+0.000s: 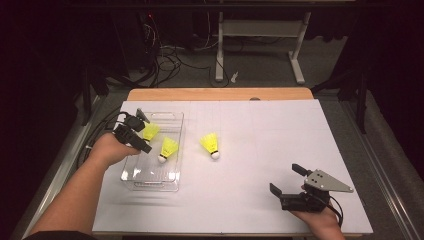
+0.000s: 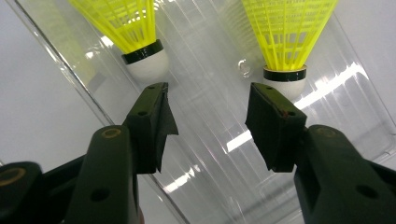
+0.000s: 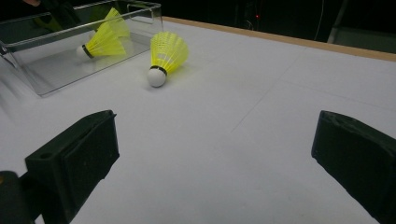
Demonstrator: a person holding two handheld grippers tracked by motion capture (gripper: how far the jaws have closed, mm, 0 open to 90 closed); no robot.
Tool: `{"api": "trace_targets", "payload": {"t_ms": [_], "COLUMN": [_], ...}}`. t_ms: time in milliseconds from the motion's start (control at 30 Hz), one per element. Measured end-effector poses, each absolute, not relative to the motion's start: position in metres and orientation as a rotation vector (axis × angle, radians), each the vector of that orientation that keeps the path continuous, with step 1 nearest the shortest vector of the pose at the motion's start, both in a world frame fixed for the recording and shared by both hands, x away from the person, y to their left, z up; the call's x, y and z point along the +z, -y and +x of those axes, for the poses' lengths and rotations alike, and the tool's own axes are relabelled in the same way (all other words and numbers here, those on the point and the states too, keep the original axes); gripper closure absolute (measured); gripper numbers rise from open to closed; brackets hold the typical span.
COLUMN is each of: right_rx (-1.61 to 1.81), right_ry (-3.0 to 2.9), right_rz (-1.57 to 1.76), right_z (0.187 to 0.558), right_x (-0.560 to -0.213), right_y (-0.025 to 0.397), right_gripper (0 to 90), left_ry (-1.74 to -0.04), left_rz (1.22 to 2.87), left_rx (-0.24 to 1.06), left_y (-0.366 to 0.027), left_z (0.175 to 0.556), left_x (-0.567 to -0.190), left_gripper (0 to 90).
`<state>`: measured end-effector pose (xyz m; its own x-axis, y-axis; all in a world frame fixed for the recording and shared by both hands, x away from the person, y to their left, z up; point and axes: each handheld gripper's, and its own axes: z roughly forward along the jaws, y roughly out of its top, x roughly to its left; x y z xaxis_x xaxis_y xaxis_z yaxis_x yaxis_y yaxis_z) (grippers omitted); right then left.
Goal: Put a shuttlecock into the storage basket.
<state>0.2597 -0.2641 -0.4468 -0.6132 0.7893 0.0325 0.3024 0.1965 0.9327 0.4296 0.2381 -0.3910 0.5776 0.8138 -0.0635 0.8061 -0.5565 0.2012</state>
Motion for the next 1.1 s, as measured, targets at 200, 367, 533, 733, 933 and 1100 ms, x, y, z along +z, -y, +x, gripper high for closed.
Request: {"api": "trace_targets", "payload": {"t_ms": [200,367,533,733,933,1100], "right_rx": [1.412,1.413,1.413,1.412,1.414,1.417], "right_ry": [-2.019,-2.019,-2.018,-2.018,-2.018,-2.014], "right_rz": [1.014,1.01,1.012,1.012,1.012,1.015], "right_z": [0.26,0.259,0.259,0.259,0.259,0.259], "right_x": [-0.446,-0.446,-0.446,-0.446,-0.446,-0.446], "right_y": [0.263,0.263,0.263,0.263,0.263,0.263], "right_gripper": [1.0,1.0,1.0,1.0,1.0,1.0], "left_ry": [-1.338,-1.334,-1.327,-1.331,-1.349,-1.383], "left_rz": [2.594,2.582,2.584,2.587,2.59,2.589], "left_rx": [0.033,0.015,0.01,0.003,0.021,0.03], "left_y": [-0.235,-0.231,-0.225,-0.222,-0.22,-0.217], "left_z": [0.427,0.423,0.419,0.417,0.415,0.413], "left_x": [-0.388,-0.384,-0.381,-0.379,-0.378,-0.376], "left_gripper": [43.1,34.8,28.4,21.8,14.5,5.5]}}
